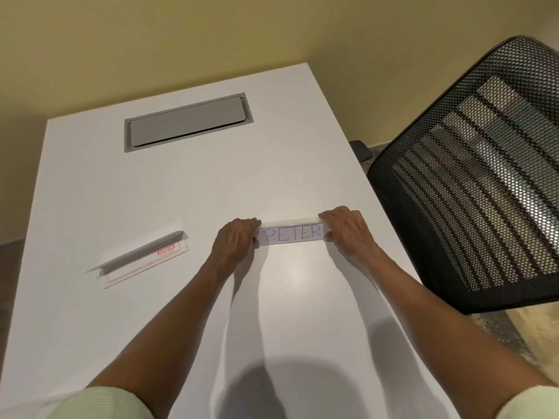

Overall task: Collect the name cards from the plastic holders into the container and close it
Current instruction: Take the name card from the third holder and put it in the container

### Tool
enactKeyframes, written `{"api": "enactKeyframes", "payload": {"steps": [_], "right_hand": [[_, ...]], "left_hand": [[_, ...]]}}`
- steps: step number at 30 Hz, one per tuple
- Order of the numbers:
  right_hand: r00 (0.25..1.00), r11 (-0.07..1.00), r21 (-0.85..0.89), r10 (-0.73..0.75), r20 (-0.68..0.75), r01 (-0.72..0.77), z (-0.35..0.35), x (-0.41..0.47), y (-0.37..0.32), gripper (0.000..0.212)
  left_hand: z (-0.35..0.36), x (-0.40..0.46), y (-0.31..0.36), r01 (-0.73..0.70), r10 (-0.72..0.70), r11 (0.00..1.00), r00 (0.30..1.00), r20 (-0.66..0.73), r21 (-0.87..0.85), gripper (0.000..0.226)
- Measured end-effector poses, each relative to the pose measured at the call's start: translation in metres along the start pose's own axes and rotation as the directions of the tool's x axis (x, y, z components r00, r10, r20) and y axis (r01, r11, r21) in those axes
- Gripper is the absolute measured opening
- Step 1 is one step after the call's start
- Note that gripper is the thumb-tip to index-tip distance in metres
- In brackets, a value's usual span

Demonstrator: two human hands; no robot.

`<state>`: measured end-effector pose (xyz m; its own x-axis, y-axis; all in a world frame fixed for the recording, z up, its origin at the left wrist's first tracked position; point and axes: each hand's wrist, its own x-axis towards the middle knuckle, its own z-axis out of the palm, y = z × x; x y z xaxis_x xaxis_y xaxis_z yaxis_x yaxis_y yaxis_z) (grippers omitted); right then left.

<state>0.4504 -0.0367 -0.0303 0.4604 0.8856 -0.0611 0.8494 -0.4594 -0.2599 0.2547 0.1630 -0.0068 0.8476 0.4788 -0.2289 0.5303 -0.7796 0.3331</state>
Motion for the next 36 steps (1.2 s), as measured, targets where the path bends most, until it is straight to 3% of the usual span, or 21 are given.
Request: {"api": "enactKeyframes", "payload": {"steps": [6,11,18,24,28,31,36], "right_hand": [[0.999,0.999,0.027,0.020,-0.030,-0.019,0.004,0.000,-0.001,0.043],[0.997,0.997,0.057,0.046,-0.061,-0.042,0.001,0.002,-0.002,0.037],[0.994,1.000,0.016,0.028,-0.109,-0.026,-0.006,-0.004,-0.007,0.031],[0.996,0.996,-0.070,0.053,-0.072,-0.058,-0.025,-0.013,-0.018,0.020],[0.996,0.994,-0.073,0.086,-0.012,-0.087,-0.042,-0.026,-0.029,0.024],[0.997,0.994,-0.076,0.077,-0.022,-0.078,-0.055,-0.036,-0.040,0.023],[0.998,0.992,-0.110,0.057,-0.037,-0.061,-0.070,-0.060,-0.057,0.018]], "left_hand": [[0.000,0.003,-0.001,0.012,-0.013,0.999,0.999,0.032,0.039,0.043],[-0.002,0.003,0.002,0.014,-0.015,0.999,1.000,0.014,0.041,0.028],[-0.006,-0.002,0.007,0.019,-0.019,1.000,1.000,-0.013,0.001,0.036],[-0.024,-0.018,0.016,0.040,-0.040,0.999,0.999,-0.008,0.023,0.028],[-0.040,-0.037,0.024,0.056,-0.056,0.998,0.998,-0.011,0.007,0.028],[-0.050,-0.055,0.030,0.079,-0.079,0.997,0.997,-0.011,-0.018,0.039],[-0.061,-0.091,0.040,0.090,-0.095,0.994,0.993,-0.070,-0.066,0.032]]}}
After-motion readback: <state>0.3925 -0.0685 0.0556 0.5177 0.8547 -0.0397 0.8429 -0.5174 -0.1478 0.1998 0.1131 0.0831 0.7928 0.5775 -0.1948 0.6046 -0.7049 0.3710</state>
